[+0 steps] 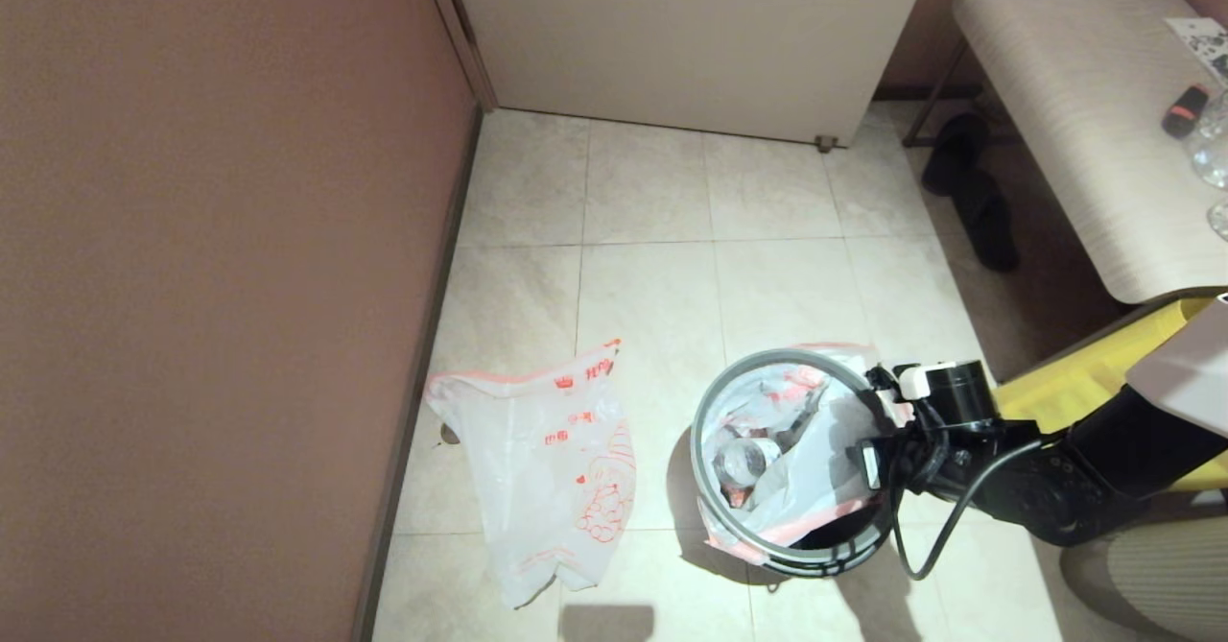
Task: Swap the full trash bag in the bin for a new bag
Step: Place the trash can ring on the floor
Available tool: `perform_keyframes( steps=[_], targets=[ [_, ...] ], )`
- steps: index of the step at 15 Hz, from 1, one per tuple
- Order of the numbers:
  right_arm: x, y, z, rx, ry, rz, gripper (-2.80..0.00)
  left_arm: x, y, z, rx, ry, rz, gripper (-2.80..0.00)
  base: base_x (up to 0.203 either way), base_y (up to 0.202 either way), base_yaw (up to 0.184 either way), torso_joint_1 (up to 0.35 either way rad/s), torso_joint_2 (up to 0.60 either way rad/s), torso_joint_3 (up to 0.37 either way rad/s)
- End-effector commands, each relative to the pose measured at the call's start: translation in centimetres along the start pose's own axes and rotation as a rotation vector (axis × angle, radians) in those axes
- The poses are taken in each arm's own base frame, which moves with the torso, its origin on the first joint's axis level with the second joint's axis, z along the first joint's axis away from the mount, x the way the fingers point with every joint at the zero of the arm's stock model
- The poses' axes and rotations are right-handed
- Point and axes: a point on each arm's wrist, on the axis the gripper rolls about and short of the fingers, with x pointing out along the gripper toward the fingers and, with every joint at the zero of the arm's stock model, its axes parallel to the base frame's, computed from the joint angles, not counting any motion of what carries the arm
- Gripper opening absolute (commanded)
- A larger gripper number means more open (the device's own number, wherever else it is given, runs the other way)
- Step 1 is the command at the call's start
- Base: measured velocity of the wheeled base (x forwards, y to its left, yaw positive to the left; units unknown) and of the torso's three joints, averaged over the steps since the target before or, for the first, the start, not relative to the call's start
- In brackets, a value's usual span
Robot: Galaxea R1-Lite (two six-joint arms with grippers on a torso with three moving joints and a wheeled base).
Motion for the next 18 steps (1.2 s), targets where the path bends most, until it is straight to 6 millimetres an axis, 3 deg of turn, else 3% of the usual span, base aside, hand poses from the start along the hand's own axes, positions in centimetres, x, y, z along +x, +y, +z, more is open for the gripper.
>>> perform_keyframes(
  steps=[1, 9, 13, 18],
  targets=[
    [-0.4, -0.3, 0.5, 0.009, -0.02, -0.004, -2.8, 0.0, 0.0, 0.0, 0.0, -0.001, -0.001, -2.8, 0.0, 0.0, 0.0, 0.0, 0.0, 0.0],
    [-3.3, -0.8, 0.9, 0.009, -0.05, -0.001, -2.8, 0.0, 0.0, 0.0, 0.0, -0.001, 0.001, -2.8, 0.0, 0.0, 0.0, 0.0, 0.0, 0.0],
    [-8.4, -1.6, 2.2, 0.029, -0.123, 0.022, -2.8, 0.0, 0.0, 0.0, 0.0, -0.001, -0.001, -2.8, 0.0, 0.0, 0.0, 0.0, 0.0, 0.0],
    [-14.6, -4.0, 1.8, 0.072, -0.211, 0.019, -2.8, 0.0, 0.0, 0.0, 0.0, -0.001, 0.0, -2.8, 0.0, 0.0, 0.0, 0.0, 0.0, 0.0]
  ],
)
